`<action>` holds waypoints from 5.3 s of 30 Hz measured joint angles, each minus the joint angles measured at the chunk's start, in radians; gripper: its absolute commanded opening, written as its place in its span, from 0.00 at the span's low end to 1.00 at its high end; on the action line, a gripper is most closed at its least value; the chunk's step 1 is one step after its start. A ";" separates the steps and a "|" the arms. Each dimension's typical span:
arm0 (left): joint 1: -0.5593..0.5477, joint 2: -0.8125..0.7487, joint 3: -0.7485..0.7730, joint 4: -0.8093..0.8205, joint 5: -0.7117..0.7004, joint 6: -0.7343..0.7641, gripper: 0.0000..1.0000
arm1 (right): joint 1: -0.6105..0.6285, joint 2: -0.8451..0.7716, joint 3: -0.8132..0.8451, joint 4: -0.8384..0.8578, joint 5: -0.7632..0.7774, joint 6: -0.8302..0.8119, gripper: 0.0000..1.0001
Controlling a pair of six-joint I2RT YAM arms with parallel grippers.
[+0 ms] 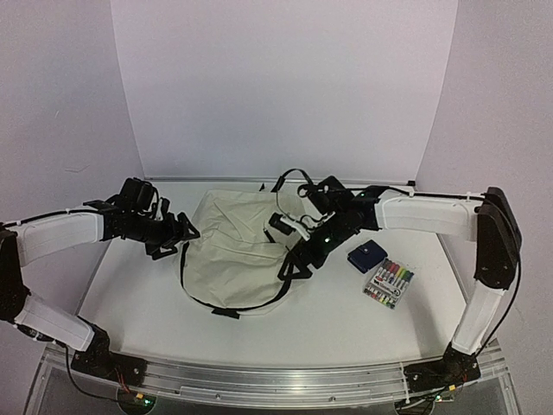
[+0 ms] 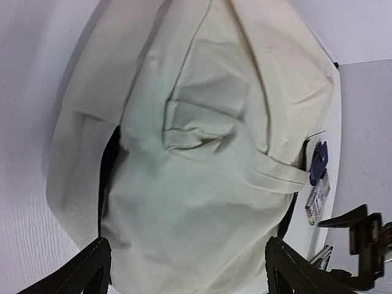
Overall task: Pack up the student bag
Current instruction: Adjust the student bag at the center of the board, then zip the student bag at the center of the board.
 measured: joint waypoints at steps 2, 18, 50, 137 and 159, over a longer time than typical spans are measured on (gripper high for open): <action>-0.002 -0.009 -0.030 -0.012 -0.021 -0.024 0.86 | -0.055 -0.006 0.023 -0.012 -0.035 0.037 0.82; -0.005 0.163 -0.109 0.070 -0.060 -0.169 0.51 | -0.214 0.272 0.093 0.104 -0.082 0.370 0.72; -0.323 0.178 0.337 -0.063 -0.104 0.175 0.48 | -0.348 -0.013 -0.115 0.330 -0.145 0.567 0.71; -0.629 0.616 0.558 -0.122 -0.203 0.162 0.00 | -0.348 0.344 0.121 0.430 -0.112 0.711 0.68; -0.573 0.614 0.597 -0.018 -0.094 0.165 0.00 | -0.179 0.269 -0.059 0.384 -0.277 0.734 0.01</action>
